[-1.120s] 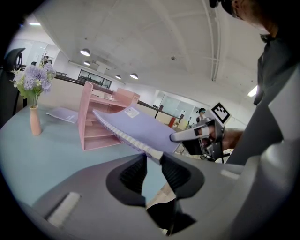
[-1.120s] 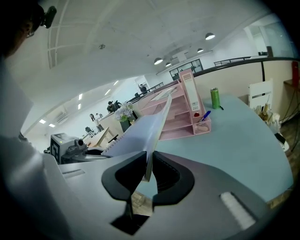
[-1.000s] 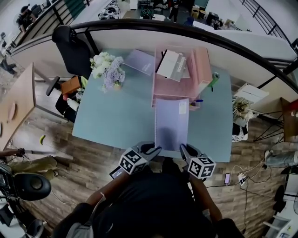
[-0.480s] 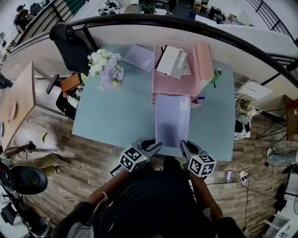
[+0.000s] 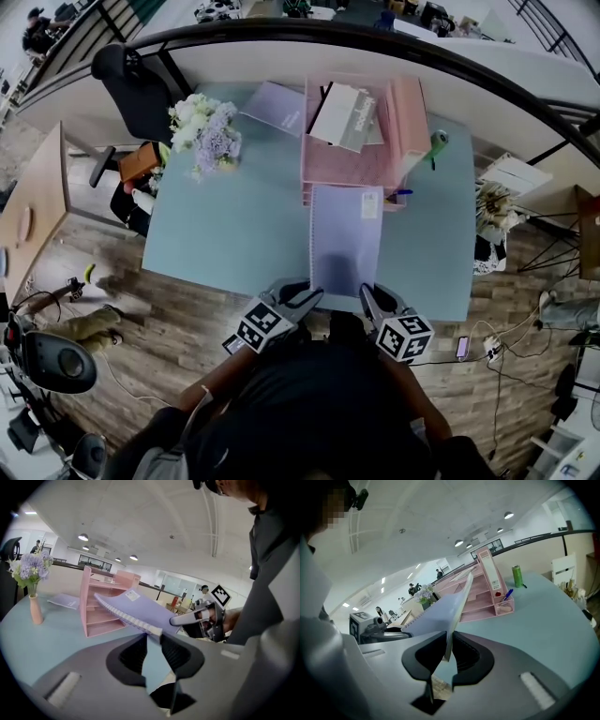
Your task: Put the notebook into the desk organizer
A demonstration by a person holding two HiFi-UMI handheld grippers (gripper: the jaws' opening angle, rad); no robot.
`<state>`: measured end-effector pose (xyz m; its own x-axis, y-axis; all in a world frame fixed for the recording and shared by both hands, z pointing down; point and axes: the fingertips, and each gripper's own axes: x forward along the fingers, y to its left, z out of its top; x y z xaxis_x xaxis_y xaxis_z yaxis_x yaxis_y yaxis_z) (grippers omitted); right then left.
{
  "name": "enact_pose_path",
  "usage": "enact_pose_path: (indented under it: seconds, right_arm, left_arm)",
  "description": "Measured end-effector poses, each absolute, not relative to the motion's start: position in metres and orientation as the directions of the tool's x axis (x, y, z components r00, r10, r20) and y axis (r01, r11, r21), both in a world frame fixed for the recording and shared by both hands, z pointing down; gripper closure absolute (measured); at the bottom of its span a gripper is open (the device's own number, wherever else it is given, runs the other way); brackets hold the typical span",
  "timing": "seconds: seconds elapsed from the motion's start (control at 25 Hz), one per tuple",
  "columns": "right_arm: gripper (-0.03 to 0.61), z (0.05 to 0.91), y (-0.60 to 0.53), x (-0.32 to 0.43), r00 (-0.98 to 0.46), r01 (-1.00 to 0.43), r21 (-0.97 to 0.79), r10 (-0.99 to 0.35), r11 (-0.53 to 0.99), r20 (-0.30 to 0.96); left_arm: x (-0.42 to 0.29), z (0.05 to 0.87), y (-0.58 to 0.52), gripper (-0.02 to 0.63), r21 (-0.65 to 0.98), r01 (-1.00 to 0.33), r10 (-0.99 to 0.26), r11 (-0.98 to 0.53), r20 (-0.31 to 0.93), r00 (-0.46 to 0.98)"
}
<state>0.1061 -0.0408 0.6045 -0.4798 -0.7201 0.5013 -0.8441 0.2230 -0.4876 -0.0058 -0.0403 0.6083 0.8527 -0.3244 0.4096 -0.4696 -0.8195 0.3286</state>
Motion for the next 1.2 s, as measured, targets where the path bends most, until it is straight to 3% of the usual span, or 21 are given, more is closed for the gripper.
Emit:
enact_pose_path:
  seconds: [0.56, 1.2]
  right_arm:
    - [0.541, 0.642, -0.059, 0.115, -0.514, -0.778, -0.609, -0.711, 0.151, 0.480]
    - [0.543, 0.630, -0.115, 0.123, -0.512, -0.762, -0.630, -0.733, 0.148, 0.447]
  left_arm:
    - [0.000, 0.634, -0.057, 0.459, 0.318, -0.497, -0.340, -0.807, 0.438, 0.832]
    - [-0.001, 0.635, -0.112, 0.457, 0.373, -0.555, -0.396, -0.743, 0.423, 0.815]
